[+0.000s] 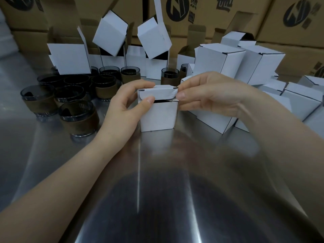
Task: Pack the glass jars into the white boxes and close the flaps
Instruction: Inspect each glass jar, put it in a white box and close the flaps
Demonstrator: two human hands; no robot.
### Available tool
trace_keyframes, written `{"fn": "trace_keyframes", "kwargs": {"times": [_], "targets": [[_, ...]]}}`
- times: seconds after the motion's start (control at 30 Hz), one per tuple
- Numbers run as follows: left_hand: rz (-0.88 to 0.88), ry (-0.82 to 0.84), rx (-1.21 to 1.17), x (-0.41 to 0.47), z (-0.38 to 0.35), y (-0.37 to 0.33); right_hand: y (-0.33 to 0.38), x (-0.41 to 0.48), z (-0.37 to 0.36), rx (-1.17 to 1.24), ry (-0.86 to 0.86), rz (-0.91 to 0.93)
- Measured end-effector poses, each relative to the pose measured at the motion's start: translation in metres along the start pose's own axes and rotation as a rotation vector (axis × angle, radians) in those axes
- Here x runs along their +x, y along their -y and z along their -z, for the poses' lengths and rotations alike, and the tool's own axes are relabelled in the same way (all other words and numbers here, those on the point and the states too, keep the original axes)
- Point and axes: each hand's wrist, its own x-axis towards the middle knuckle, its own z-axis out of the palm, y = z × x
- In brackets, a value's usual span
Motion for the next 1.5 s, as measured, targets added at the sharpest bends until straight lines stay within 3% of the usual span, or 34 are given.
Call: {"fn": "trace_keyframes", "kwargs": {"times": [0.17,0.6,1.27,1.5], "targets": [[0.025,-0.006,0.009,-0.001,-0.001,-0.002,-0.008,0.005,-0.013,-0.033,-0.165,0.069],[0.014,0.017,0.067,0.0,0.002,-0.002,-0.005,0.003,-0.016,-0.164,-0.26,0.109],[-0.004,0.03,0.136,0.0,0.002,0.0,0.002,0.002,-0.013,-0.339,-0.213,0.102],[-0.026,0.026,0.141,0.002,0.0,0.001,-0.001,0.0,-0.012,-0.229,-0.22,0.051]]}}
